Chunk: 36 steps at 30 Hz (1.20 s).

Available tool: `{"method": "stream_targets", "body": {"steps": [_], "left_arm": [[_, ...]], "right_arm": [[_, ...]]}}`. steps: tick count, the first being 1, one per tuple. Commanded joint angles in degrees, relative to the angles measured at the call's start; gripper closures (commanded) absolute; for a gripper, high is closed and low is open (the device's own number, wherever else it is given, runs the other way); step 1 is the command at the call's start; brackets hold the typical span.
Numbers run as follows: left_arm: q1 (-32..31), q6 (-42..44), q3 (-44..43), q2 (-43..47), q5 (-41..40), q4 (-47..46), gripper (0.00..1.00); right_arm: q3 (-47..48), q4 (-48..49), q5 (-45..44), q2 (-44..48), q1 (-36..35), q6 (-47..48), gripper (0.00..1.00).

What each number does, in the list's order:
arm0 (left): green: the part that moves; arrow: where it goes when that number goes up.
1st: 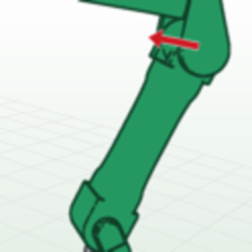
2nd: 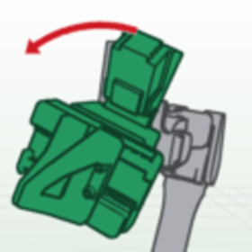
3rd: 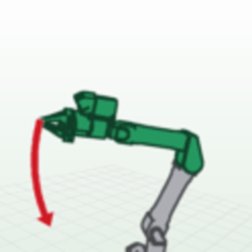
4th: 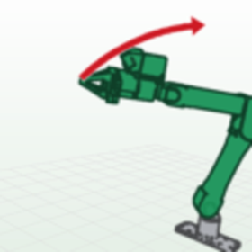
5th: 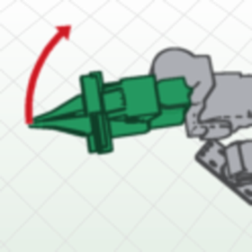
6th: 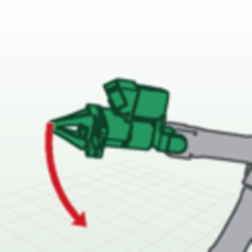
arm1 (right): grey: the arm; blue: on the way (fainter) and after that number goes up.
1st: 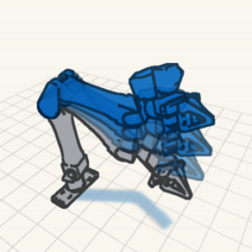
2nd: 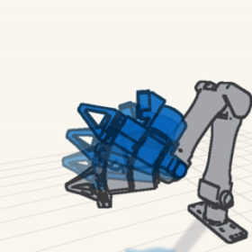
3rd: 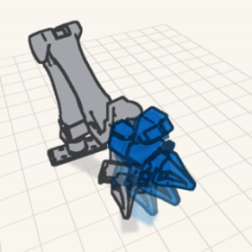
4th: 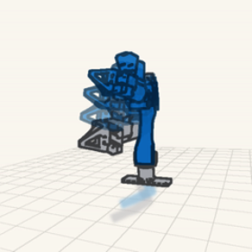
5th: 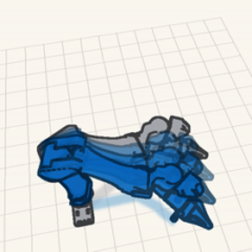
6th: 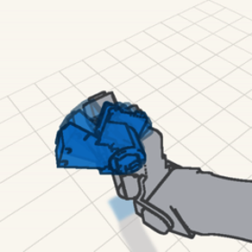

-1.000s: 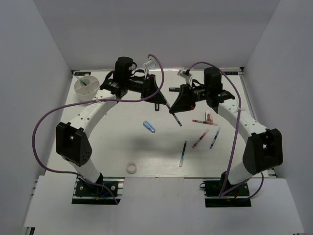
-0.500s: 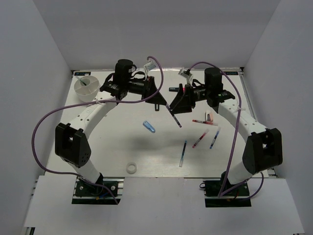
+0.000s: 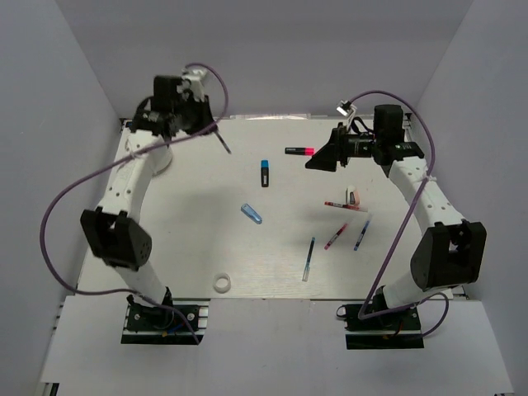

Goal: Sort the stationery into containers
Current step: Place the pen in the storage box.

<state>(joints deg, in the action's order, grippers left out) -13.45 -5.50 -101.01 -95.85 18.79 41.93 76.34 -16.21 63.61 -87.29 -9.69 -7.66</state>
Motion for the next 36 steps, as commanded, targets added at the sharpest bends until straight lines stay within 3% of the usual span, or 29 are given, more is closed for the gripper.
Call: {"method": "stream_targets", "body": {"steps": [1, 4, 7, 14, 18, 22, 26, 36], "left_arm": [[8.6, 5.0, -13.6, -7.7, -17.1, 8.2, 1.00], [13.8, 7.5, -28.4, -16.6, -21.2, 11.5, 1.00], [17.3, 7.5, -31.6, -19.7, -23.5, 9.7, 1.00], [25.0, 6.1, -28.6, -19.5, -19.5, 5.8, 1.00], [26.2, 6.1, -25.6, -17.5, -18.9, 1.5, 1.00], [26.8, 6.1, -29.4, -21.0, -18.9, 4.2, 1.00], [27.3, 6.1, -26.8, -20.3, -13.8, 2.7, 1.00], [27.3, 6.1, -26.3, -22.2, -12.8, 3.1, 1.00]], "right_arm": [[4.0, -13.0, -12.8, 2.7, -0.2, 15.9, 0.13], [3.9, -16.8, -16.5, 3.8, 0.1, 20.7, 0.13], [2.9, -18.3, -15.2, 4.4, 0.1, 22.3, 0.14], [0.1, -16.9, -13.4, 5.5, 0.2, 21.7, 0.14], [-1.0, -16.4, -11.9, 5.3, 0.1, 21.5, 0.15], [-1.3, -16.4, -11.7, 4.9, 0.1, 21.3, 0.16], [-1.5, -16.9, -12.6, 4.8, 0.1, 22.0, 0.16], [-1.5, -17.7, -13.1, 4.3, 0.1, 22.1, 0.16]]}}
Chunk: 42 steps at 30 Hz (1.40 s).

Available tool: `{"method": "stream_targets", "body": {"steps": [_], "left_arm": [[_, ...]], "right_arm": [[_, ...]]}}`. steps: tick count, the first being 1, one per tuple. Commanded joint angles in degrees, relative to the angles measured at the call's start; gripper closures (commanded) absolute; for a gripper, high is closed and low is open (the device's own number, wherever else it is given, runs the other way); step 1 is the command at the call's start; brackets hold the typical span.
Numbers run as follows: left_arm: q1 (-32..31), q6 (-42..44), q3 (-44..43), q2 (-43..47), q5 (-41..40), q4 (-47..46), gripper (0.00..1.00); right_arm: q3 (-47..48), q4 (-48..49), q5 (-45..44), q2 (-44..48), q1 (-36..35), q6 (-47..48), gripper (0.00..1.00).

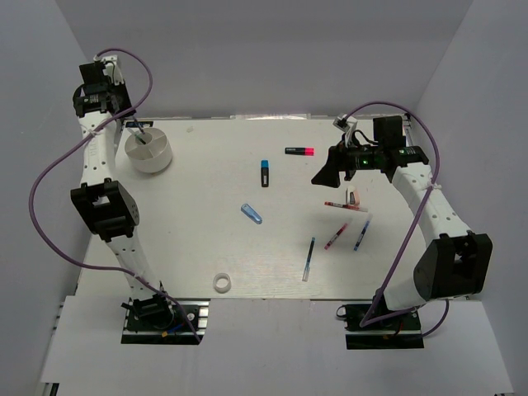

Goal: Sort the stationery into containers
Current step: Place the pen in the storage box, then pick up the pen from the center of the board.

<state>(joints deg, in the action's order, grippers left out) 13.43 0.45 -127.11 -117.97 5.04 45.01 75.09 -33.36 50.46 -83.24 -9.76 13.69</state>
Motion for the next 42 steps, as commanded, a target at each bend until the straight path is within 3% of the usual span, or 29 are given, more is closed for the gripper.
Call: {"method": "stream_targets", "body": {"steps": [1, 5, 8, 10, 12, 18, 21, 24, 27, 31, 32, 34, 35, 38, 39, 42], "left_arm": [[0.5, 0.2, 0.1, -0.1, 1.2, 0.1, 1.00], [0.5, 0.2, 2.6, 0.1, 1.5, -0.4, 0.93], [0.5, 0.2, 4.2, 0.4, 1.4, -0.7, 0.80], [0.5, 0.2, 5.0, 0.7, 1.7, -1.2, 0.68], [0.5, 0.2, 6.2, 1.3, 2.0, -1.5, 0.61], [-0.1, 0.2, 10.3, 5.9, 6.5, -4.9, 0.56], [-0.8, 1.7, 16.1, 11.9, 11.0, -9.3, 0.54], [-1.3, 2.0, 23.4, 19.3, 16.7, -16.3, 0.47], [-2.5, 4.5, 27.3, 24.2, 21.6, -16.6, 0.43], [-3.1, 14.3, 31.0, 28.6, 33.5, -11.9, 0.41], [-3.1, 17.3, 31.7, 30.0, 40.7, -10.1, 0.41], [-4.3, 23.2, 33.3, 31.2, 45.1, -5.7, 0.38], [-4.3, 23.8, 33.9, 32.1, 47.5, -5.0, 0.37], [-5.6, 25.5, 31.9, 31.0, 50.1, 0.5, 0.35], [-6.2, 26.1, 30.4, 29.1, 51.5, 4.3, 0.35], [-6.8, 26.9, 26.7, 27.4, 52.0, 7.4, 0.34]], "right_arm": [[-0.3, -0.6, -0.1, 0.3, 0.2, 0.8, 0.16], [-1.3, 0.4, -3.1, 1.0, 0.2, -0.8, 0.21], [-4.4, 2.9, -4.8, 2.2, 0.3, -3.0, 0.26], [-6.3, 3.2, -5.9, 2.6, 0.2, -3.7, 0.34], [-9.0, 4.0, -7.5, 3.2, 0.0, -5.4, 0.45], [-15.1, 6.1, -14.2, 6.7, -0.3, -13.1, 0.68], [-17.3, 6.7, -17.0, 9.0, -1.0, -18.1, 0.71], [-20.6, 8.7, -18.6, 12.0, -3.7, -20.7, 0.69], [-21.0, 7.2, -17.7, 12.9, -8.8, -11.8, 0.60], [-19.8, 1.9, -18.9, 11.2, -14.1, 12.6, 0.48], [-19.6, 0.1, -18.6, 10.8, -14.9, 25.5, 0.42], [-20.0, -4.1, -17.3, 10.4, -15.3, 39.3, 0.37], [-20.5, -4.9, -17.2, 10.4, -15.6, 52.2, 0.36], [-21.4, -8.2, -17.1, 9.0, -15.6, 68.6, 0.32], [-19.3, -9.8, -16.6, 6.4, -15.8, 76.5, 0.31], [-12.9, -20.3, -16.5, -1.1, -16.5, 88.6, 0.30]]}}
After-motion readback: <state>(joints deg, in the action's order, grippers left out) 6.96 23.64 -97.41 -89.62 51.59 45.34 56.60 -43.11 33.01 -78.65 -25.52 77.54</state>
